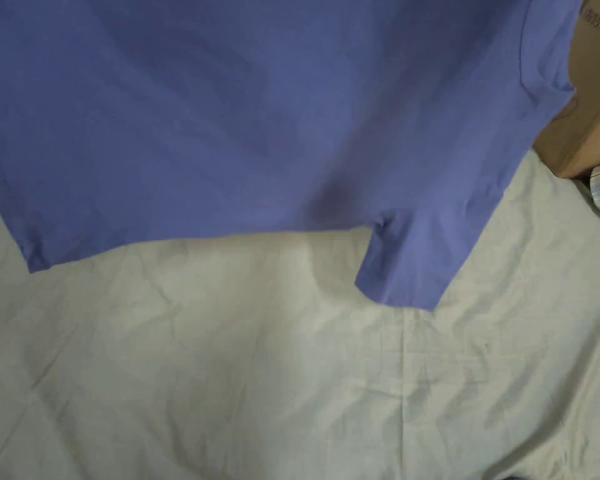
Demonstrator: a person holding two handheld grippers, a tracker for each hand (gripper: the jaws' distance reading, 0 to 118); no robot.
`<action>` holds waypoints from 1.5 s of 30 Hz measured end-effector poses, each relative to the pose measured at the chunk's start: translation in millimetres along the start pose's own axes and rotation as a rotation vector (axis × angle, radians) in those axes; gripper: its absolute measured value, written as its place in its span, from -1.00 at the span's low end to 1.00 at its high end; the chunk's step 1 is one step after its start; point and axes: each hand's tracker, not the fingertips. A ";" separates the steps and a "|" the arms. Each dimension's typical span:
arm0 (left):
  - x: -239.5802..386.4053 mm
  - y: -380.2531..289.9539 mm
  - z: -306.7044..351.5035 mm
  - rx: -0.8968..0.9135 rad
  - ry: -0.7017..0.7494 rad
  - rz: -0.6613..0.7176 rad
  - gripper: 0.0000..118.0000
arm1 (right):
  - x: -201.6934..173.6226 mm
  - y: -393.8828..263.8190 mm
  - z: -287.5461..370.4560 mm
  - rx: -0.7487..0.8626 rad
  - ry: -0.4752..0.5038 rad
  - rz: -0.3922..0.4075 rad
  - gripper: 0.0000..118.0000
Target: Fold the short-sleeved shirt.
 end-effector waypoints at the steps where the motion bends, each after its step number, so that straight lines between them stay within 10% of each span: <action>1: 6.2 6.3 -9.0 0.015 0.011 -0.002 -1.00 | -6.1 7.0 -9.8 0.018 -0.023 0.013 -0.94; 21: 51.4 11.0 -141.0 0.133 0.171 -0.002 -1.00 | -76.8 27.0 -165.2 0.212 -0.142 0.015 -0.94; 45: -24.5 -325.0 -28.0 -0.443 -0.066 -0.007 -1.00 | 9.9 -363.7 -86.4 -0.412 -0.045 -0.019 -0.94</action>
